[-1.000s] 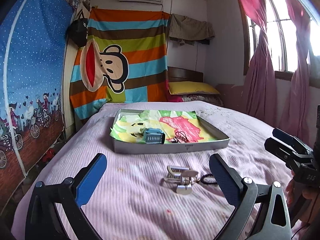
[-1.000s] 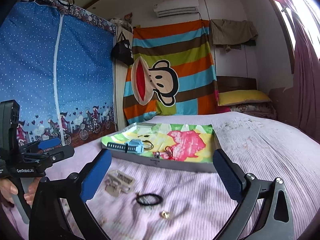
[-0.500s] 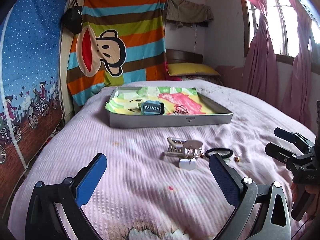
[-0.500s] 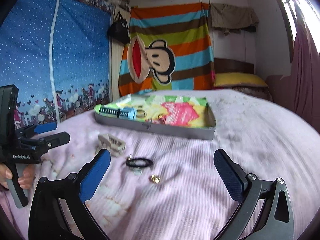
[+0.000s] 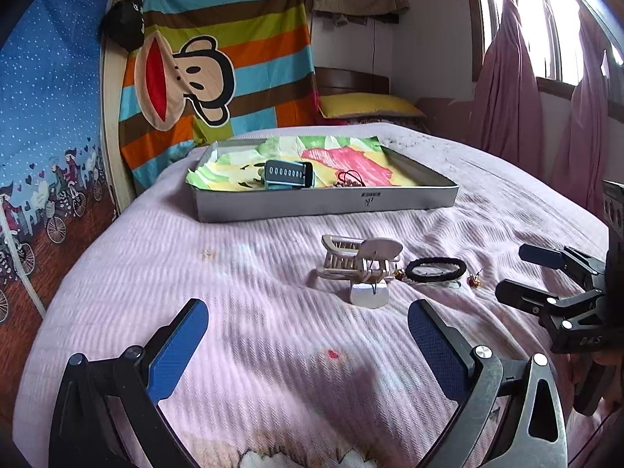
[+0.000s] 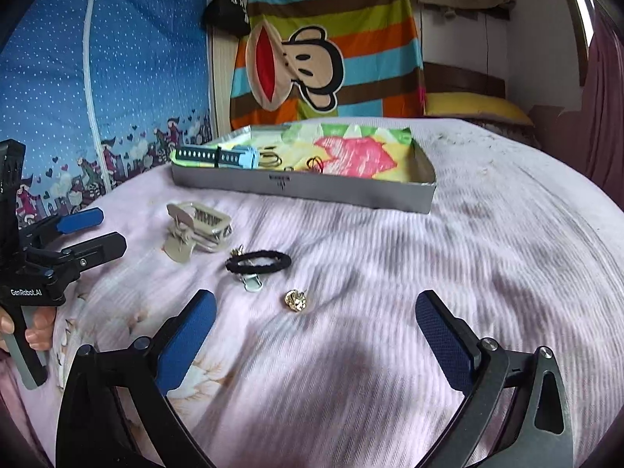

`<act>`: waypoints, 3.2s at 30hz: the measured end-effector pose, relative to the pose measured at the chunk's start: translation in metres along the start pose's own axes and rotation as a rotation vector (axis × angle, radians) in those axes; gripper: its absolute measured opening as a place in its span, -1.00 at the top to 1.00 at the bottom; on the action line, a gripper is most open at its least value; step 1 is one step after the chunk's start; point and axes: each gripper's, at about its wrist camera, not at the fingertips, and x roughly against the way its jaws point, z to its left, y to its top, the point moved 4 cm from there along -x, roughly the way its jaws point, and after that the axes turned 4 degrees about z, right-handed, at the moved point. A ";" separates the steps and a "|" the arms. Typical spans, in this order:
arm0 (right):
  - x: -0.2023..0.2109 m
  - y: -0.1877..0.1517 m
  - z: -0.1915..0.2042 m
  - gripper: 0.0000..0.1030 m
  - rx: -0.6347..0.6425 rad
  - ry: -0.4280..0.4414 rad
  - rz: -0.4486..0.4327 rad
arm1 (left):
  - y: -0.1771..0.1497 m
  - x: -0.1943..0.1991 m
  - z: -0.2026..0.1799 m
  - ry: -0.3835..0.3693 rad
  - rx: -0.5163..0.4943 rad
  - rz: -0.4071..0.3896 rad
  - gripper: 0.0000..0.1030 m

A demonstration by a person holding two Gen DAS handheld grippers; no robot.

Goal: Organize jewelry
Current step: 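Lower the right tool around the gold charm while the left tool approaches the beige hair clip, then close the right tool on the gold charm while the left tool grasps the beige hair clip, then carry the gold charm and beige hair clip over the grey tray with both tools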

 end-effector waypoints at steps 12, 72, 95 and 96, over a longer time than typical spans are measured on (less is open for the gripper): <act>-0.017 -0.002 0.009 -0.11 0.042 0.018 0.065 | 0.005 -0.017 -0.009 -0.030 -0.012 0.064 -1.00; -0.055 -0.012 0.010 0.59 0.001 0.126 0.135 | 0.012 -0.062 -0.030 -0.010 -0.046 0.110 0.44; -0.026 -0.008 0.006 0.76 -0.013 0.166 -0.006 | 0.017 -0.009 -0.051 -0.070 -0.097 -0.107 0.44; -0.023 -0.007 0.006 0.76 -0.012 0.166 -0.017 | 0.019 -0.007 -0.050 -0.075 -0.093 -0.115 0.44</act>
